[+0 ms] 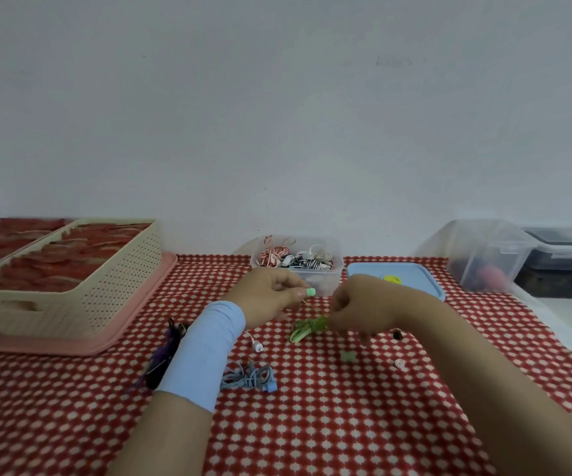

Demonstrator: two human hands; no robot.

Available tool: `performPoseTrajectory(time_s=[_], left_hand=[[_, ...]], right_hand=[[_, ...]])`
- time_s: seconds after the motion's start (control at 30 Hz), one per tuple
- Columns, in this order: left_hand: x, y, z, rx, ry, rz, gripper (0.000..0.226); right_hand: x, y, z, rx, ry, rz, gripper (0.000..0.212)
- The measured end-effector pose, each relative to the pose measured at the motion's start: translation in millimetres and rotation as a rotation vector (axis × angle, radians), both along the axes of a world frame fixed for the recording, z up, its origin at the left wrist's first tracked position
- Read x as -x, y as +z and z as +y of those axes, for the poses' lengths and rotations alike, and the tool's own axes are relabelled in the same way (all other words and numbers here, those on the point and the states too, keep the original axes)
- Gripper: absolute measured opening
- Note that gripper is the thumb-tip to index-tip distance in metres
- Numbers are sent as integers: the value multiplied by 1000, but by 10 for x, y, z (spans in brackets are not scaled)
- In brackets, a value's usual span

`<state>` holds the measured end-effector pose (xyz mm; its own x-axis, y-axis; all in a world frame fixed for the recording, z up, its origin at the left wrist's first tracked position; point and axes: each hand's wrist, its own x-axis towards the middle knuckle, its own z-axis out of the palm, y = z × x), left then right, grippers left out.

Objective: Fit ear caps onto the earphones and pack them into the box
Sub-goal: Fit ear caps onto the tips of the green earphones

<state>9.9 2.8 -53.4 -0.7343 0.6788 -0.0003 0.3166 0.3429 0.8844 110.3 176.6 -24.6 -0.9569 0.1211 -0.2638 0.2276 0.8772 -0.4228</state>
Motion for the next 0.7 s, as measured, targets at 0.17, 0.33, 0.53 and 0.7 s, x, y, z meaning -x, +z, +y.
performPoseTrajectory(time_s=[0.17, 0.33, 0.53, 0.7], left_hand=[[-23, 141, -20, -187, 8, -215, 13], [225, 481, 22, -259, 94, -180, 12], [588, 813, 147, -222, 169, -70, 12], [860, 684, 192, 60, 206, 205, 10]], right_hand=[[17, 191, 22, 341, -145, 282, 16], [291, 411, 67, 454, -192, 412, 14], [816, 549, 101, 542, -192, 446, 17], [1129, 391, 97, 551, -175, 268, 17]])
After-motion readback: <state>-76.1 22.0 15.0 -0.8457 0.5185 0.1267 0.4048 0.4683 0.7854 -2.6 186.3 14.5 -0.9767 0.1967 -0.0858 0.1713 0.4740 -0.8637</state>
